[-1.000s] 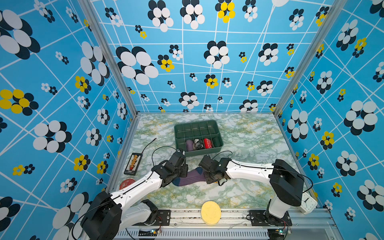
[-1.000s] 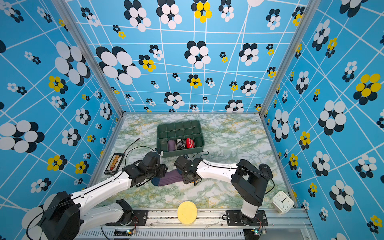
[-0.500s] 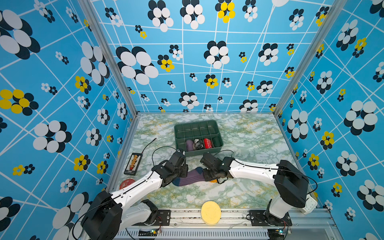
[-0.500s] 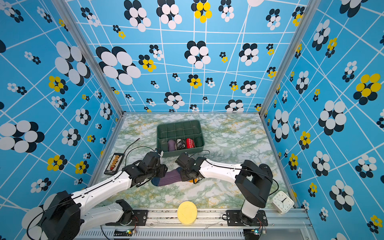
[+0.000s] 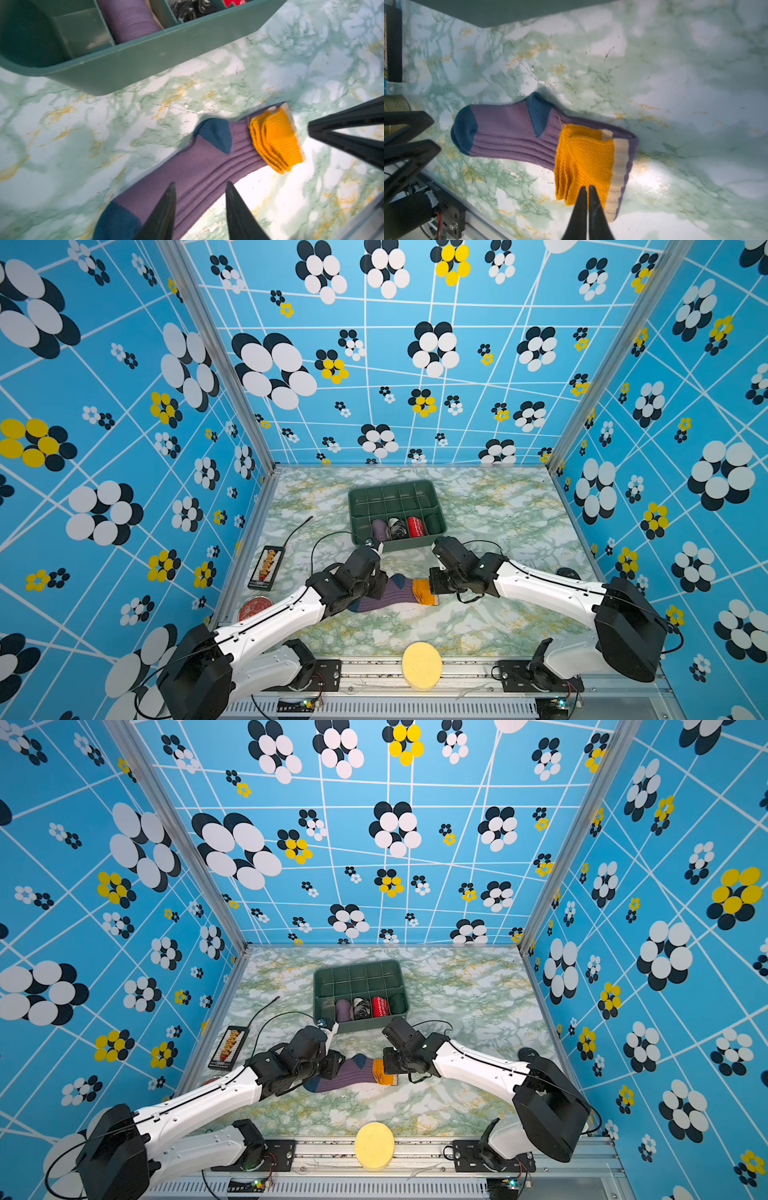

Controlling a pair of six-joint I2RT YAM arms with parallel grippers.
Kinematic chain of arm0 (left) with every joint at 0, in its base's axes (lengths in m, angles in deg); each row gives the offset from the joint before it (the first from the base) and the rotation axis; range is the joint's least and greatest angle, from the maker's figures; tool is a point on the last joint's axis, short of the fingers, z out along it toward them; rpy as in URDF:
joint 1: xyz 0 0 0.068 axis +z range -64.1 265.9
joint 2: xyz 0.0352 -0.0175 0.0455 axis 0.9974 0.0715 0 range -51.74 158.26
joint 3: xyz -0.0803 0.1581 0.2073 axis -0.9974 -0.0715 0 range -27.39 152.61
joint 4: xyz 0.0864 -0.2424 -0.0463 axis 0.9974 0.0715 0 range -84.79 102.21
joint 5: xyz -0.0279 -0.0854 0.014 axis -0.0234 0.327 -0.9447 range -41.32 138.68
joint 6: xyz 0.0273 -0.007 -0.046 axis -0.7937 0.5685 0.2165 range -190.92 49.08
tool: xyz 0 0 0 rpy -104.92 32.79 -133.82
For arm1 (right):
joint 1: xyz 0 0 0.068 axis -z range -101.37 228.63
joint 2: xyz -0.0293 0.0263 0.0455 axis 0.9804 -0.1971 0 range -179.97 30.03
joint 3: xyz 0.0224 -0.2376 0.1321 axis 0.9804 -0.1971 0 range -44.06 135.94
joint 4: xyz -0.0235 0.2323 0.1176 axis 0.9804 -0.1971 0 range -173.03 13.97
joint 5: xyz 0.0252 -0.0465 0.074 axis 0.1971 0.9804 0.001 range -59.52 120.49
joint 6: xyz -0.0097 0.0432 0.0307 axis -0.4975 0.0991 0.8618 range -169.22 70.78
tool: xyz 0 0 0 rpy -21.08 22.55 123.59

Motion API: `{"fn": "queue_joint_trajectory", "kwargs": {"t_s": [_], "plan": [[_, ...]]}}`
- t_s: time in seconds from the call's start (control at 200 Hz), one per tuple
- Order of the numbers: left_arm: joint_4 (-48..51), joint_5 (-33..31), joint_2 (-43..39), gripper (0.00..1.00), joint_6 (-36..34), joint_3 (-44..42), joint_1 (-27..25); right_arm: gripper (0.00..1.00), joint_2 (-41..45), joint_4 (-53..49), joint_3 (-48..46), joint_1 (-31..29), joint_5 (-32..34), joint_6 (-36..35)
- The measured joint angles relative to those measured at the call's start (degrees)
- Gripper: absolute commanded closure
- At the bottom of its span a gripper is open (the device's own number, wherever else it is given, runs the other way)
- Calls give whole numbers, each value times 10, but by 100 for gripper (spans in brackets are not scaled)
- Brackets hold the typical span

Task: Roll the socks
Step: 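Fold the yellow cuff over toward the heel with the right gripper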

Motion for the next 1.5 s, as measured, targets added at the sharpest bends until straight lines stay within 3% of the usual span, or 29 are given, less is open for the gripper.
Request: {"fn": "queue_joint_trajectory", "kwargs": {"t_s": [0.335,0.42,0.635,0.995,1.224,1.499], "plan": [[-25,1,109,70,0,59,-62,95,-30,61,-28,0,-91,18],[-29,1,122,79,2,66,-66,96,-43,77,-28,0,-104,24],[-34,8,130,89,3,76,-66,97,-70,95,-29,0,-116,30],[-35,17,130,95,2,77,-82,96,-106,133,-29,4,-135,41],[-42,17,125,96,4,77,-92,86,-49,124,-37,16,-137,42],[-57,16,126,97,6,77,-93,89,7,100,-37,41,-109,35]]}}
